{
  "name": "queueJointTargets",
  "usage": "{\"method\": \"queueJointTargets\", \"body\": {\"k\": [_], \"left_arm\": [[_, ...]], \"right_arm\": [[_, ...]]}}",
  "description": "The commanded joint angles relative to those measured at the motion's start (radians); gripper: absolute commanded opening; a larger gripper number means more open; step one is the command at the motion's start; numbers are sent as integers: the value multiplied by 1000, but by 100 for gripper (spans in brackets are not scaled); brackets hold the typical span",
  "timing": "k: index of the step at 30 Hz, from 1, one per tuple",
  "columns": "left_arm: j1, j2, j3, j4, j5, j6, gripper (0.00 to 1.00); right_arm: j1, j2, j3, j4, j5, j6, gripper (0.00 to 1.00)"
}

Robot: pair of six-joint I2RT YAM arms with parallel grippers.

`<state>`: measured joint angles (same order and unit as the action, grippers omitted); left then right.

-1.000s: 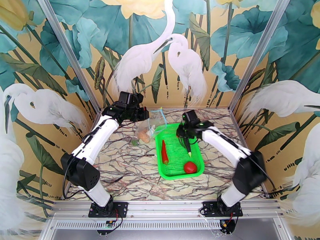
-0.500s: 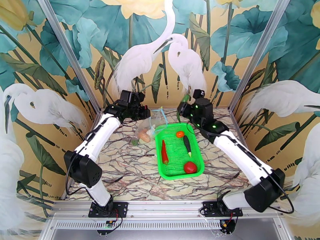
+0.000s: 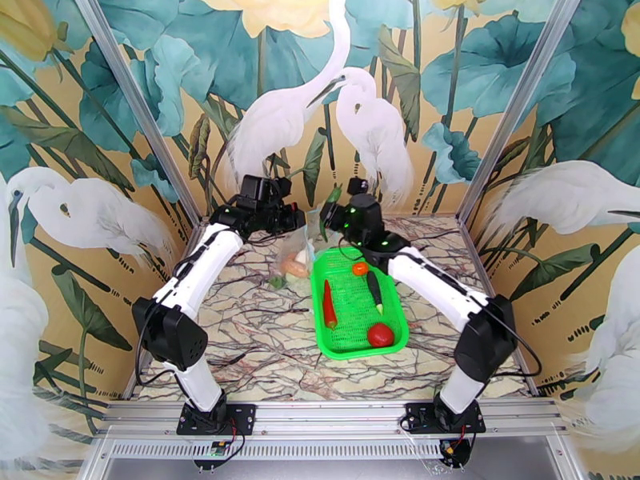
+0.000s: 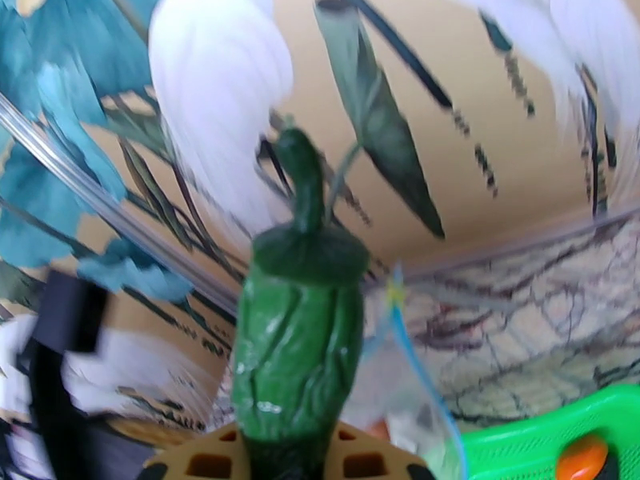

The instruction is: Place the food in the zip-top bag and seal the zipper

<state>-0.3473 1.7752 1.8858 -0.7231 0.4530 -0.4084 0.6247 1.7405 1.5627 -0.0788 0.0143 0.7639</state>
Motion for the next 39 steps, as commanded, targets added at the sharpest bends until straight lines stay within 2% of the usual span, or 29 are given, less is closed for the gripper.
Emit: {"method": "queueJointTargets", "body": {"k": [1, 12, 15, 21, 24, 33, 39], "left_arm": [[-1, 21, 47, 44, 42, -13, 0], [8, 19, 52, 35, 40, -4, 0], [10, 11, 50, 21, 31, 7, 0], [19, -10, 33, -1, 7, 26, 0], [22, -20, 19, -3, 1, 26, 0], [30, -50, 3, -41, -38, 53, 0], [34, -78, 0, -108, -77, 89, 0]], "right_arm": [[11, 15, 10, -24, -28, 10, 10], [11, 115, 135, -228, -141, 6, 11], [11, 138, 192, -304, -169, -6, 18], [8, 132, 267, -402, -195, -57, 43], [-5, 107, 305, -453, -198, -98, 50], [-90, -30, 316, -637, -231, -223, 51], [-124, -138, 168, -788, -210, -328, 49]]}}
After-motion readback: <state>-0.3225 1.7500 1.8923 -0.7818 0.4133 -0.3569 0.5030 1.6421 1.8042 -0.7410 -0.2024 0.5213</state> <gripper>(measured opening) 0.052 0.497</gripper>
